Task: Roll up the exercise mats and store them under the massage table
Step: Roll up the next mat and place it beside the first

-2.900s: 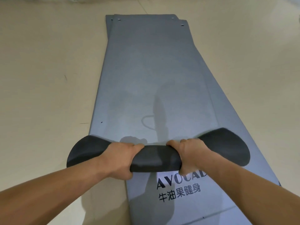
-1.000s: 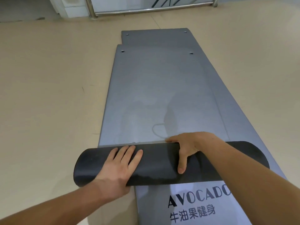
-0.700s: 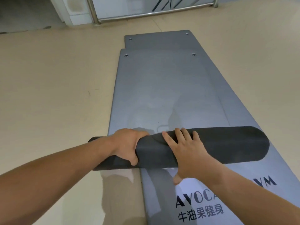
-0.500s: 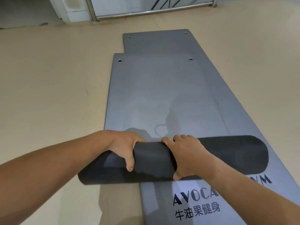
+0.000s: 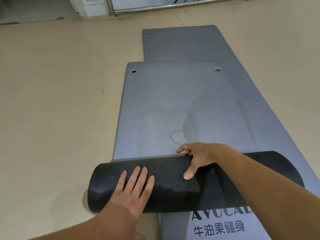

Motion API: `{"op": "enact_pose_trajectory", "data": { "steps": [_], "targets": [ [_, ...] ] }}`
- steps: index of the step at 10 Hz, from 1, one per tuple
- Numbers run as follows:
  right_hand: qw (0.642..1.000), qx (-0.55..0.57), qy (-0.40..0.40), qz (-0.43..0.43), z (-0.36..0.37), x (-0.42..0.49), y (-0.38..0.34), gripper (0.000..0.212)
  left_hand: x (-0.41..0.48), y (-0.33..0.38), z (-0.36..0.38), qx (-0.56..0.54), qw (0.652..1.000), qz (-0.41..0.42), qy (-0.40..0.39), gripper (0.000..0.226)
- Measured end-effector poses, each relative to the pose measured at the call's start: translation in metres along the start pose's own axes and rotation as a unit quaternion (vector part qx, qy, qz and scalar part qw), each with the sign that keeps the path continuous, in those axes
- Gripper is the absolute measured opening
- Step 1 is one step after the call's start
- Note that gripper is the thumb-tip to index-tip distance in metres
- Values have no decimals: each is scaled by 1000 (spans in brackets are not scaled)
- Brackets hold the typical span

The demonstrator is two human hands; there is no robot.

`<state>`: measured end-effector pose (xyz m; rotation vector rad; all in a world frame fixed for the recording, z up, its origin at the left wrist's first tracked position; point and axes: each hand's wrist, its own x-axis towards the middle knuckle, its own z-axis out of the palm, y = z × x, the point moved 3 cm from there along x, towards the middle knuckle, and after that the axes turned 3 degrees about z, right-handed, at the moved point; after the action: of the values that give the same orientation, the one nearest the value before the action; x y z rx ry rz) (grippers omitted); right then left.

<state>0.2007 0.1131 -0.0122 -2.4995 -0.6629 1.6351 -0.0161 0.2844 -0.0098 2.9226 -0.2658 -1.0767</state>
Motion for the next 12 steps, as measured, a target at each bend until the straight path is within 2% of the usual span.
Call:
{"op": "enact_pose_trajectory", "data": {
  "steps": [1, 2, 3, 4, 5, 6, 7, 8, 9, 10, 11, 12],
  "targets": [
    [993, -48, 104, -11, -17, -8, -10, 104, 12, -11, 10, 0, 998, -34, 55, 146],
    [958, -171, 227, -30, -21, -33, -31, 81, 25, -36, 1, 3, 986, 3, 169, 131],
    [954, -208, 210, -53, 0, -52, -42, 92, 30, -54, -50, -68, 991, 18, 113, 112],
    [920, -315, 234, -12, 19, -54, -35, 142, 33, -64, -85, -125, 985, 7, 122, 80],
    [898, -334, 285, -2, 24, -52, -31, 131, 32, -58, -96, -117, 987, -20, 109, 69],
    [927, -308, 213, -27, 13, -63, -27, 113, 34, -56, -96, -185, 982, 5, -25, 75],
    [972, -215, 90, -36, 12, -73, -27, 106, 28, -54, -94, -262, 958, 12, -116, 84],
    [986, -160, 16, -33, 13, -66, -29, 102, 21, -58, -91, -326, 933, 29, -147, 90],
    [993, -117, -19, -20, -1, -41, -23, 102, -1, -76, -82, -236, 971, -20, 20, 106],
    [997, -65, -29, -4, -15, -23, -14, 111, -31, -64, -54, -54, 946, 21, 320, 81],
    [998, -43, 37, 6, -27, -20, -15, 118, -24, -28, -8, 19, 977, -7, 213, 126],
    [978, -96, 187, 10, -48, -30, -26, 99, 7, -28, 3, 9, 984, -75, 164, 159]
  ]
}}
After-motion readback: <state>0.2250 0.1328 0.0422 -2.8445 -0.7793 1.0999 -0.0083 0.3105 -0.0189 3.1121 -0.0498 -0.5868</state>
